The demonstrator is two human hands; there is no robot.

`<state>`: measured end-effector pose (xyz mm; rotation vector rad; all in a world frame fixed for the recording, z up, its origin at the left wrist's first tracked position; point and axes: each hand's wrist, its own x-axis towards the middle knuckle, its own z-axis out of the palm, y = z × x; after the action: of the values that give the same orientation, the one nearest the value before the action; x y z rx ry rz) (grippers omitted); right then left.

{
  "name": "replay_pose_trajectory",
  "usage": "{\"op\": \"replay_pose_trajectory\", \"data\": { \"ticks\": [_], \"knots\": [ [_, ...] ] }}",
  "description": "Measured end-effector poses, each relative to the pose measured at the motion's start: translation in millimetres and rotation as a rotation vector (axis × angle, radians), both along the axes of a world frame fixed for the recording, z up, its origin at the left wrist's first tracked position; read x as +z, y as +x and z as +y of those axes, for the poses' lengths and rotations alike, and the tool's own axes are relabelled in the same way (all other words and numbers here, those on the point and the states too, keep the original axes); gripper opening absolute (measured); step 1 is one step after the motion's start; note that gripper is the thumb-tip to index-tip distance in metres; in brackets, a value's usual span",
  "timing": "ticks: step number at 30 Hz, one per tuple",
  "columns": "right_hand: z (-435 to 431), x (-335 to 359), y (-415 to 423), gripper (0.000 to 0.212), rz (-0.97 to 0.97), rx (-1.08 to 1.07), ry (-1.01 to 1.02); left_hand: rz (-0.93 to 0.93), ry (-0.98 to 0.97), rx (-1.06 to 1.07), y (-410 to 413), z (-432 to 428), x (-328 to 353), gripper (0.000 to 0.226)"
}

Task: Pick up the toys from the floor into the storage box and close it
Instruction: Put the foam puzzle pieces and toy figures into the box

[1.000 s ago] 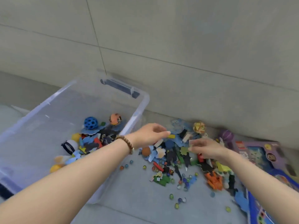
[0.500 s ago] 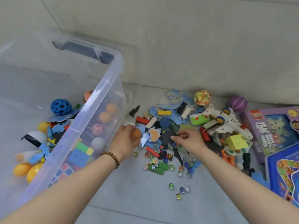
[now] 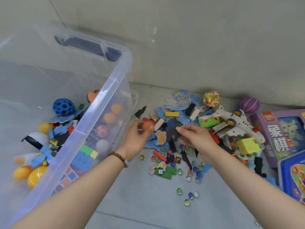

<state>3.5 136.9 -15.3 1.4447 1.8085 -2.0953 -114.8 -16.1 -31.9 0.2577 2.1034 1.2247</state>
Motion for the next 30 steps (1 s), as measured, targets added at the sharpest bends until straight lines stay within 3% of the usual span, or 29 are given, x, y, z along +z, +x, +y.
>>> {"op": "replay_pose_trajectory", "data": {
  "ticks": [3, 6, 9, 11, 14, 18, 21, 25, 27, 30],
  "knots": [
    [-14.5, 3.8, -10.7, 0.01, 0.047, -0.021, -0.181, -0.58, 0.263, 0.181, 6.6, 13.5, 10.2, 0.036],
    [-34.0, 4.3, -20.3, 0.009, 0.072, 0.011, -0.221, -0.811, 0.34, 0.229, 11.3, 14.8, 11.7, 0.041],
    [-33.9, 6.3, -24.3, 0.014, 0.089, 0.089, -0.083, -0.801, 0.381, 0.3, 10.6, 7.0, 5.8, 0.032],
    [-19.7, 2.8, -25.3, 0.011, 0.086, 0.128, 0.231, -0.758, 0.399, 0.422, 5.8, -0.4, 0.4, 0.029],
    [-3.7, -7.1, -30.0, 0.036, 0.009, 0.407, 0.605, -0.52, 0.273, 0.494, 0.4, -9.1, -7.0, 0.025],
    [-17.0, -23.7, -38.6, 0.064, -0.194, 0.73, 0.711, -0.433, 0.246, 0.516, 0.5, -12.8, -8.4, 0.028],
    [-19.8, -33.3, -36.7, 0.062, -0.214, 0.683, 0.814, -0.462, 0.243, 0.496, 2.9, -12.1, -8.0, 0.027],
    [-11.4, -35.5, -34.9, 0.078, -0.229, 0.574, 0.741, -0.448, 0.217, 0.454, 4.2, -12.3, -9.5, 0.032],
    [-8.8, -35.9, -39.0, 0.085, -0.281, 0.61, 0.726, -0.421, 0.182, 0.435, 3.8, -13.9, -11.3, 0.033],
    [-6.6, -31.8, -48.7, 0.081, -0.352, 0.713, 0.731, -0.392, 0.137, 0.394, 4.9, -16.2, -14.7, 0.027]
  ]
}}
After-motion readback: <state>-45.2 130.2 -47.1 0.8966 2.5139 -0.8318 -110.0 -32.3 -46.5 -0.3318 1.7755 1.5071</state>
